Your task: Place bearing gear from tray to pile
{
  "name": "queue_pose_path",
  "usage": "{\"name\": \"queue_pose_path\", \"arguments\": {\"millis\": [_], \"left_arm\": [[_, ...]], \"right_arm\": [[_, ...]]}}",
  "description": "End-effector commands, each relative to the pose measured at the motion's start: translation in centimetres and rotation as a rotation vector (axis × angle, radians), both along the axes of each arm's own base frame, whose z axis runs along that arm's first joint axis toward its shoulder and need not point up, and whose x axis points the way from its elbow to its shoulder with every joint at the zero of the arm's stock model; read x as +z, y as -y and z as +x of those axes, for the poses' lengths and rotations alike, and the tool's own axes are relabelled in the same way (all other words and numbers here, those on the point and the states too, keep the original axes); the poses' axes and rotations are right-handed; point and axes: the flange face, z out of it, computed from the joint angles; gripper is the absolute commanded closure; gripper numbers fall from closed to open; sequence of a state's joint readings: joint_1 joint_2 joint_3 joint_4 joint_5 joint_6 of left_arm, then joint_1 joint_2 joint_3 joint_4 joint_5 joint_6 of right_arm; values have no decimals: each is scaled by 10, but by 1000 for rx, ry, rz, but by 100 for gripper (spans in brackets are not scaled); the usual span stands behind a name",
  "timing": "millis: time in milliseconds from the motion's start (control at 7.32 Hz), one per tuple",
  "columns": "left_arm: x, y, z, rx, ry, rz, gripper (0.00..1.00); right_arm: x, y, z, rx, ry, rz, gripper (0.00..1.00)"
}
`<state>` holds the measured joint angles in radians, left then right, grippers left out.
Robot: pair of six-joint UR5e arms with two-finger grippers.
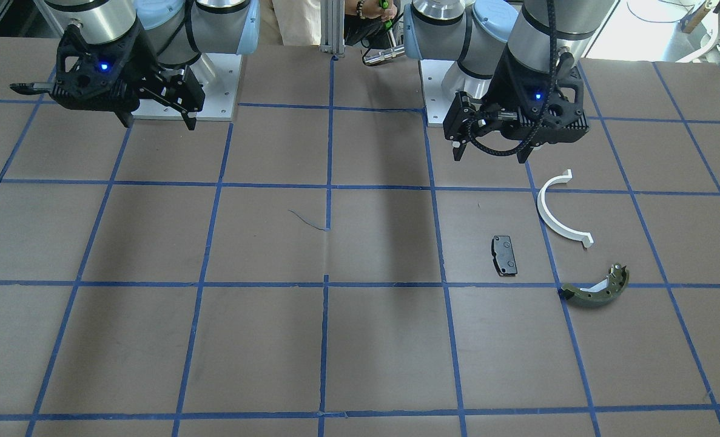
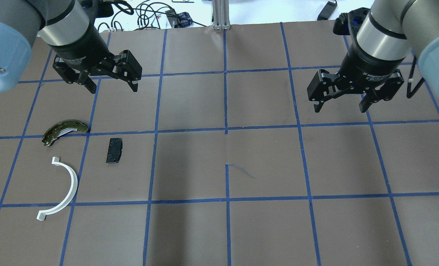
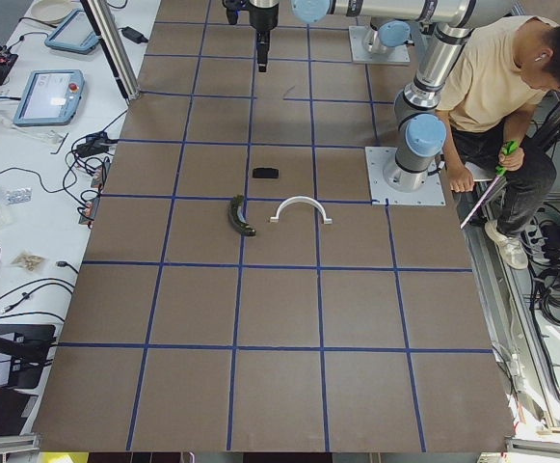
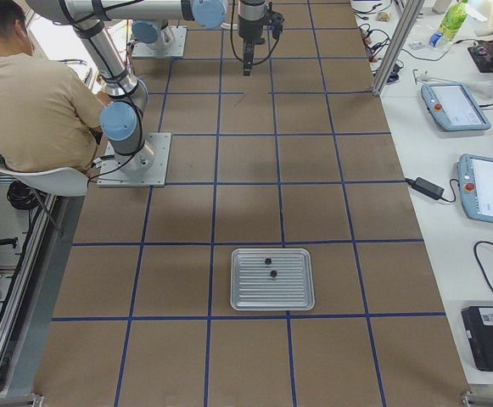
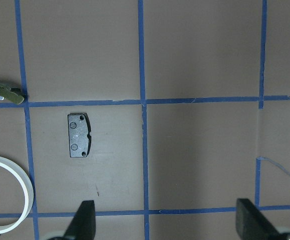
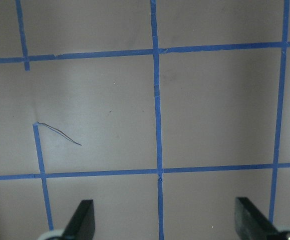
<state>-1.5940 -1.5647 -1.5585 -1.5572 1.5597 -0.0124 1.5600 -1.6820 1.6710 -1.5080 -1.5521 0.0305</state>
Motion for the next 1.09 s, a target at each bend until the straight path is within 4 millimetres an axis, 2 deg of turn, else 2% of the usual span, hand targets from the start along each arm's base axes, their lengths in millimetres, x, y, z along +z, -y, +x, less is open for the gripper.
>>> {"name": "queue_pose_path", "arguments": {"millis": [0,820,956], "left_arm": [[0,0,0,0,0,0,0],[0,0,0,0,0,1,0],[0,0,-1,-1,0,0,0]], "right_arm": [[-1,0,0,-2,0,2,0],[-3,7,-7,-15,-7,-12,0],[-4,14,-33,-50,-18,-7,0]]}}
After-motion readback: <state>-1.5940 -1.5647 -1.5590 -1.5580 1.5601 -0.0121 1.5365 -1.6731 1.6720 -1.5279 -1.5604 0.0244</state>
